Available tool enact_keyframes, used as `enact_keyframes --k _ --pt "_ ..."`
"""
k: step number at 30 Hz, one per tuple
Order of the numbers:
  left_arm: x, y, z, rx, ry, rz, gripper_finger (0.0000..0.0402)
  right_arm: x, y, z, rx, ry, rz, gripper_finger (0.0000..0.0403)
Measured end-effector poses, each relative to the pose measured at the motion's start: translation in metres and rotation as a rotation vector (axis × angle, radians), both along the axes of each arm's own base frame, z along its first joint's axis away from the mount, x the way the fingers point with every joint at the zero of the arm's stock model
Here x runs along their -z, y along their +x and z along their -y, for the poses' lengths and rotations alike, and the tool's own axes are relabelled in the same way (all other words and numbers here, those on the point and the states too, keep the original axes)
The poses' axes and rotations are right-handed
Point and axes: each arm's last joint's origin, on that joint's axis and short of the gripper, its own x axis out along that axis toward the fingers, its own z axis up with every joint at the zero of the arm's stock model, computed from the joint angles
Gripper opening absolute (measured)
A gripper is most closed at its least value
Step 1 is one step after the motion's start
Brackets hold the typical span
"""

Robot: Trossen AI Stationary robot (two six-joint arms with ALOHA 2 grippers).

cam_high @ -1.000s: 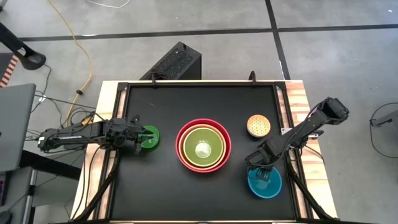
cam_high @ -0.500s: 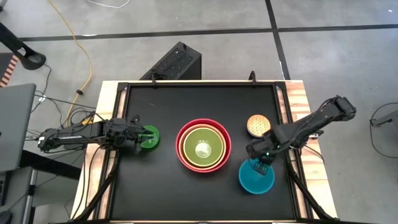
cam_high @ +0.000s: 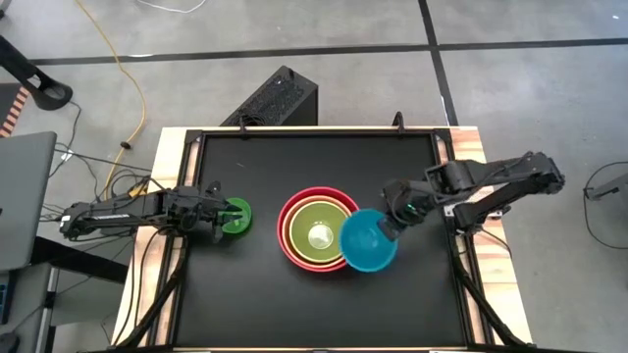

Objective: Nest bowls inside each other
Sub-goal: Stack the blue bowl on top of the light green bowl

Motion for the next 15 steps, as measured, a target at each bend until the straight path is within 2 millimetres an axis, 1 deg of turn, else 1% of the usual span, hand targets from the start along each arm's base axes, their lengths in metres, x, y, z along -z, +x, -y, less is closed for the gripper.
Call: enact_keyframes --k 3,6,11,15 --pt "0.000 0.000 0.000 0.000 0.000 0.000 0.0087 0.000 0.021 0.006 -0.029 -0.056 0.013 0.0012" --pt "0.000 0.000 0.000 0.000 0.000 0.000 0.0087 0.006 0.048 0.013 -0.067 -0.103 0.038 0.0012" --pt "0.000 0.000 0.000 0.000 0.000 0.000 0.0087 0.021 0.091 0.025 -0.120 -0.167 0.023 0.0012" --pt "0.000 0.000 0.000 0.001 0.000 0.000 0.0087 0.037 0.117 0.036 -0.146 -0.192 -0.032 0.0012"
